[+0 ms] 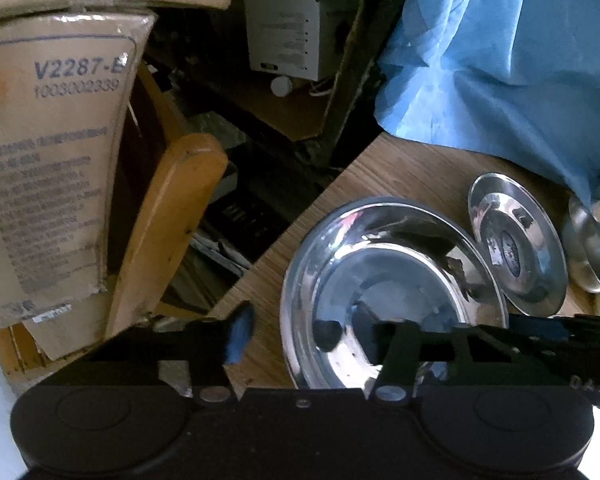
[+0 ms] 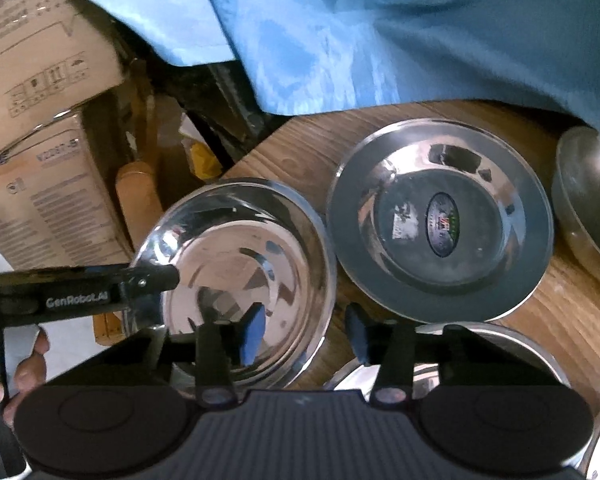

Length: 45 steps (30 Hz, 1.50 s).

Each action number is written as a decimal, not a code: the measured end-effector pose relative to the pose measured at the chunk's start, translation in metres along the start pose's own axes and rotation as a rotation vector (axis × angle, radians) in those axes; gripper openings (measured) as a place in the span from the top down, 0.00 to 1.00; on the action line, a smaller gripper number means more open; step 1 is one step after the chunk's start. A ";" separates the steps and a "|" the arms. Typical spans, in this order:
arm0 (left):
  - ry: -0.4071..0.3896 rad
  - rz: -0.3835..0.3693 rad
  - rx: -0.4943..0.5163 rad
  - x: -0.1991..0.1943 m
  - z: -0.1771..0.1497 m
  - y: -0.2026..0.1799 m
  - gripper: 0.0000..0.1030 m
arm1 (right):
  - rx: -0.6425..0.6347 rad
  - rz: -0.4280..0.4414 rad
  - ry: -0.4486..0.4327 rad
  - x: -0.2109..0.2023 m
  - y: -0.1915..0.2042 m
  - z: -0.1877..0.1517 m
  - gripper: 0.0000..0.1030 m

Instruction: Organize plates and bowls

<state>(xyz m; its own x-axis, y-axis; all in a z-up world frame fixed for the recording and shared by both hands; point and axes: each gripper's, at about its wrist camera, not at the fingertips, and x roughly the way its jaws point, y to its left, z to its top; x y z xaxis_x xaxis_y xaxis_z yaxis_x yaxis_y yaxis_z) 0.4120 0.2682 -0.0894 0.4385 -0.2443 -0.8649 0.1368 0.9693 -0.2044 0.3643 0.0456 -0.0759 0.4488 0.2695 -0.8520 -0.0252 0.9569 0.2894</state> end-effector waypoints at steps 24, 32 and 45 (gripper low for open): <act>-0.094 -0.101 0.131 -0.041 -0.006 -0.037 0.89 | 0.048 0.024 -0.110 -0.065 -0.027 -0.022 0.87; -0.043 -0.210 0.354 -0.031 -0.008 -0.108 0.88 | 0.203 -0.105 -0.128 -0.105 -0.073 -0.056 0.87; 0.097 -0.197 0.468 -0.009 -0.029 -0.146 0.80 | 0.255 -0.182 -0.029 -0.105 -0.090 -0.090 0.86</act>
<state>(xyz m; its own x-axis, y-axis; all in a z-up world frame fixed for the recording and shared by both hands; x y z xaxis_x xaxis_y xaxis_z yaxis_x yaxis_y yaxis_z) 0.3626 0.1297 -0.0646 0.2830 -0.3955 -0.8738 0.6007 0.7833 -0.1600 0.2388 -0.0593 -0.0521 0.4511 0.0890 -0.8880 0.2814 0.9301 0.2362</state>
